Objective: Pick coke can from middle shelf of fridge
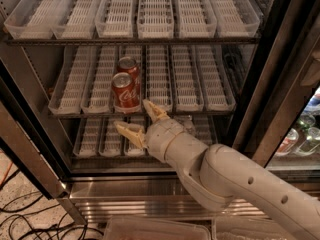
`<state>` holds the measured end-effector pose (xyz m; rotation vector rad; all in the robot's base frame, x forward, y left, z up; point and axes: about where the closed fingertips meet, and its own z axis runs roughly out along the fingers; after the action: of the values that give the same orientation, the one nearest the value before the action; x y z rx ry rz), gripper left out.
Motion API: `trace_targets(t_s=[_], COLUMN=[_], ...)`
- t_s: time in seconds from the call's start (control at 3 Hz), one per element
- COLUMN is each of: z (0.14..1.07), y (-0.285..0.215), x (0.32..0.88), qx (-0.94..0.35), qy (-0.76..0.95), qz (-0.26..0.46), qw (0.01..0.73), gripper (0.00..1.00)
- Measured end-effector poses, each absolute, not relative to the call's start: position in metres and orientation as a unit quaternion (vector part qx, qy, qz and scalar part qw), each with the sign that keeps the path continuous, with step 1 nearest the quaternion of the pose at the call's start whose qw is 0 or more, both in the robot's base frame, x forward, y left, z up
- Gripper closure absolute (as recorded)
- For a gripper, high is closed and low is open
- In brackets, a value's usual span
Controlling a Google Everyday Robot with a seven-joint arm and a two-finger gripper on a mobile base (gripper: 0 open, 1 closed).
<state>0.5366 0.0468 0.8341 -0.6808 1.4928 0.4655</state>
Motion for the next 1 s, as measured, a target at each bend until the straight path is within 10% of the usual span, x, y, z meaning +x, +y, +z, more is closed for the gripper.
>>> trace_targets(t_s=[1.0], z=[0.849], y=[0.066], x=[0.577], qx=[-0.312], qy=[0.653], qz=[0.227], qw=[0.652], gripper=[0.32])
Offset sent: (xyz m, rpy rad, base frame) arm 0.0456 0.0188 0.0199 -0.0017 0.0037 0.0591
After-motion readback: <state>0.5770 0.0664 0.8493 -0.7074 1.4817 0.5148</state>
